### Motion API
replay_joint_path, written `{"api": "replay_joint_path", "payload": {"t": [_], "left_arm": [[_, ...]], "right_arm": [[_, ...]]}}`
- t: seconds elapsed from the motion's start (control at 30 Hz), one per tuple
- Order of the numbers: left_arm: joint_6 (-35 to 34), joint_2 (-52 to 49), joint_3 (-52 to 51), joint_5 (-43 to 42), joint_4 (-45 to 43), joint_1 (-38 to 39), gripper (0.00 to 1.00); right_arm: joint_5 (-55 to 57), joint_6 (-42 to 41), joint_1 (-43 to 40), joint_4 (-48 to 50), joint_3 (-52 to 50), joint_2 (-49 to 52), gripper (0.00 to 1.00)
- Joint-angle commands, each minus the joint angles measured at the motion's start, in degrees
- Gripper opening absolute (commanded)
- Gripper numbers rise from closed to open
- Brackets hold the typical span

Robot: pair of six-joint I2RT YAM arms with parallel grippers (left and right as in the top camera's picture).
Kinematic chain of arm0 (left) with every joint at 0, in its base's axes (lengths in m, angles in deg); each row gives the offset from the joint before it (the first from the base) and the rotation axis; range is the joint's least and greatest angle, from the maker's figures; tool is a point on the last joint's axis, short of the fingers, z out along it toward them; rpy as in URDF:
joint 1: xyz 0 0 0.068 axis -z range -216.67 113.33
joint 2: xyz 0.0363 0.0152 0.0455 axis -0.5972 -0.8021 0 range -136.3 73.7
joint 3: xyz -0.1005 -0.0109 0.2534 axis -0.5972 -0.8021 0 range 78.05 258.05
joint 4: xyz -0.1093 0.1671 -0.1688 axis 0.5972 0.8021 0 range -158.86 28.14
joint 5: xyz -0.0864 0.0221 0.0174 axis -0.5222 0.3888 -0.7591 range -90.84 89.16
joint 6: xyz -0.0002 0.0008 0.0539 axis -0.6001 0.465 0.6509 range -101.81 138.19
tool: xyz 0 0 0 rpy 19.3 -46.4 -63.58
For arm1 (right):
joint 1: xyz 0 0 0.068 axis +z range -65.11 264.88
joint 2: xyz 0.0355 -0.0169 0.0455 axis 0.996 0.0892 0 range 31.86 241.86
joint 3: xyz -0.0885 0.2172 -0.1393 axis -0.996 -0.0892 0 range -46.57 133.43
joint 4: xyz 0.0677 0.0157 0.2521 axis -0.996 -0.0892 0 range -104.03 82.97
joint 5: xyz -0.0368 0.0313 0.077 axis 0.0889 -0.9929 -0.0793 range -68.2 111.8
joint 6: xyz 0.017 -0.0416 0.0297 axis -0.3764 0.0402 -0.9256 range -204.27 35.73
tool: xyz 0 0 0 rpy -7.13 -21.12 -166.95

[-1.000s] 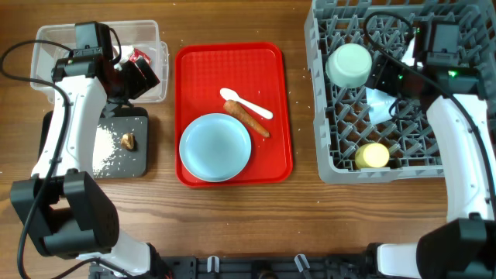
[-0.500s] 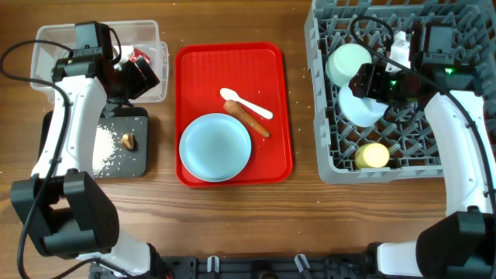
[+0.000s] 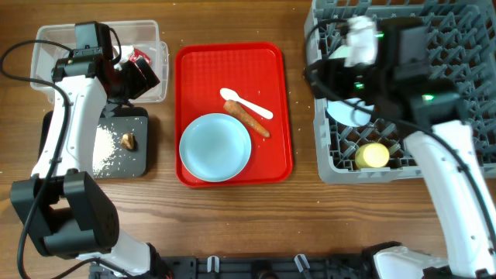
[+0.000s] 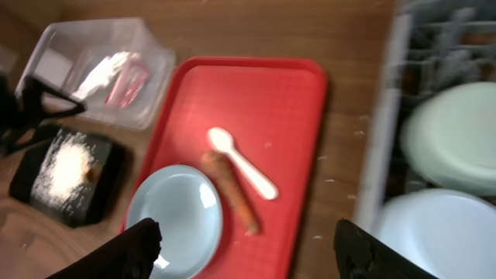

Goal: Sort waste into correct bins and load items into the dishwasher rack
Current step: 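Reach the right gripper to the light-blue plate rim and grasp it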

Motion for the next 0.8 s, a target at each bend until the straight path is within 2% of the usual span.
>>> {"api": "replay_joint_path", "payload": {"t": [0.0, 0.27, 0.47, 0.77], "left_arm": [[0.13, 1.05, 1.09, 0.52, -0.09, 0.15, 1.0], [0.13, 1.05, 1.09, 0.52, 0.07, 0.15, 1.0], [0.13, 1.05, 1.09, 0.52, 0.11, 0.15, 1.0], [0.13, 1.05, 1.09, 0.52, 1.22, 0.15, 1.0]], "right_arm": [[4.33, -4.17, 7.02, 2.45, 0.57, 5.86, 0.75], [4.28, -3.63, 16.26, 9.03, 0.57, 21.7, 0.73], [10.38, -3.21, 20.48, 15.5, 0.57, 30.45, 0.71], [12.96, -5.33, 20.55, 17.25, 0.57, 32.94, 0.67]]}}
